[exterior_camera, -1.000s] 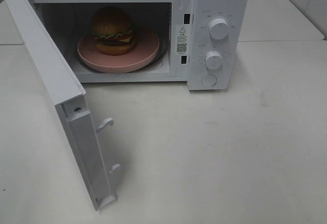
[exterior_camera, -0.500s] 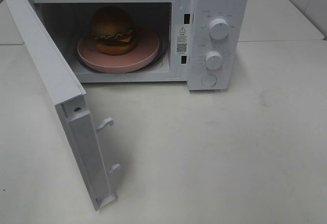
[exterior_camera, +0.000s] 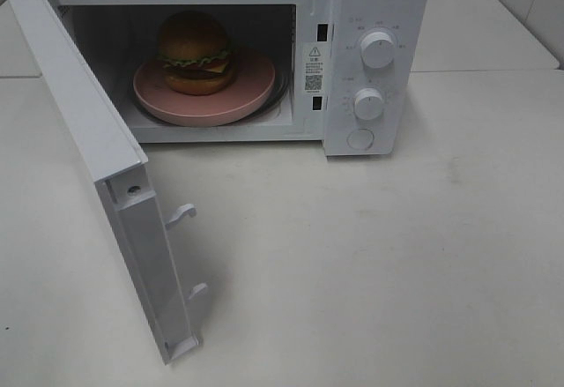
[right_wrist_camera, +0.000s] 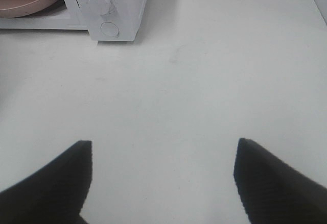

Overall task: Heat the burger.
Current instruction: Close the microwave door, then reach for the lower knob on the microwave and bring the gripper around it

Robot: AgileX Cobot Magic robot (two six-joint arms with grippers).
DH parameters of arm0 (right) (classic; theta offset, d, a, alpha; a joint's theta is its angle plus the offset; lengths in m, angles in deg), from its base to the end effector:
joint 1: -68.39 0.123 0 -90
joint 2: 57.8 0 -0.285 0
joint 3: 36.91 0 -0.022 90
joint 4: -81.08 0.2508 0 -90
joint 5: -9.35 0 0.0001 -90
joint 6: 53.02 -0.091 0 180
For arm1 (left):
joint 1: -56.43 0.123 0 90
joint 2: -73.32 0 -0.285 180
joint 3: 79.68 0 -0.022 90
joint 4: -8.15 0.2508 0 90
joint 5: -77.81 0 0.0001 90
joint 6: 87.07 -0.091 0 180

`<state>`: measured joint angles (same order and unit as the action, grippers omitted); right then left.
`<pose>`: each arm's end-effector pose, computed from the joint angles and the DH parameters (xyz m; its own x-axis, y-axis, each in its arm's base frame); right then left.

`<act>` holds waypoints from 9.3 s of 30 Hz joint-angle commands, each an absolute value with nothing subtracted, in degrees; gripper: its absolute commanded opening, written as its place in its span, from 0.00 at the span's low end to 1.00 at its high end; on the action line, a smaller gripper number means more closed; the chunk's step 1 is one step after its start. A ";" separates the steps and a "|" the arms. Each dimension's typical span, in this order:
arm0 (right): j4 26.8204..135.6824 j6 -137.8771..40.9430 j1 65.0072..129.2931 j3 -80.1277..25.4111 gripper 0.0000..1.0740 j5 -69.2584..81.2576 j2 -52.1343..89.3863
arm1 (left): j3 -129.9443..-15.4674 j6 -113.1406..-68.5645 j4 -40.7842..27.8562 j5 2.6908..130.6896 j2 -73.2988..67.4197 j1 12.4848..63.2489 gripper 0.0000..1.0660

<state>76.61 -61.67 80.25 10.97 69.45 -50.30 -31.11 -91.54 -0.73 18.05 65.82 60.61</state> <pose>-0.0053 -0.0074 0.2818 -0.4335 0.0229 -0.9009 -0.0975 0.9926 0.0722 -0.0045 -0.0125 0.2795 -0.4298 -0.0319 -0.9023 0.0476 0.9972 -0.0579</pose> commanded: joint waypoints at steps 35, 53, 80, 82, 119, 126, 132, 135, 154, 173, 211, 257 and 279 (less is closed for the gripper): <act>76.21 -61.90 79.79 11.09 0.69 68.88 -51.85 | -33.00 -91.08 -2.22 26.30 61.58 60.50 0.86; 76.21 -61.96 79.79 11.09 0.69 68.88 -51.85 | -26.58 -91.14 -2.57 48.76 45.99 60.50 0.00; 76.21 -61.96 79.79 11.09 0.69 68.88 -51.85 | -14.21 -84.66 14.16 108.23 9.32 60.50 0.00; 76.21 -61.96 79.79 11.09 0.69 68.88 -51.85 | -14.21 -82.77 16.51 109.32 7.95 60.50 0.00; 76.21 -61.96 79.79 11.09 0.69 68.88 -51.85 | -18.39 -82.60 14.39 138.77 -25.63 29.90 0.00; 76.21 -61.96 79.79 11.09 0.69 68.88 -51.85 | -24.52 -83.92 9.92 137.57 -29.24 22.80 0.00; 76.21 -61.96 79.79 11.09 0.69 68.88 -51.85 | -31.17 -85.12 3.56 132.01 -31.76 17.99 0.00; 76.21 -61.96 79.79 11.09 0.69 68.88 -51.85 | -36.27 -89.59 -3.14 128.86 -33.36 15.24 0.00; 76.21 -61.96 79.79 11.09 0.69 68.88 -51.85 | -55.75 -106.90 -29.15 120.26 -42.47 9.56 0.00; 76.27 -61.90 79.79 11.09 0.69 68.88 -51.85 | -69.96 -121.22 -38.44 116.31 -50.04 10.71 0.00; 76.27 -61.90 79.79 11.09 0.69 68.88 -51.85 | -53.05 -123.05 -39.35 96.94 -35.54 7.84 0.65; 76.27 -61.90 79.79 11.09 0.69 68.88 -51.85 | -41.77 -89.31 3.33 19.36 17.57 54.31 0.92; 76.27 -61.90 79.79 11.09 0.69 68.88 -51.85 | -31.05 -85.93 4.82 18.33 53.96 54.31 0.92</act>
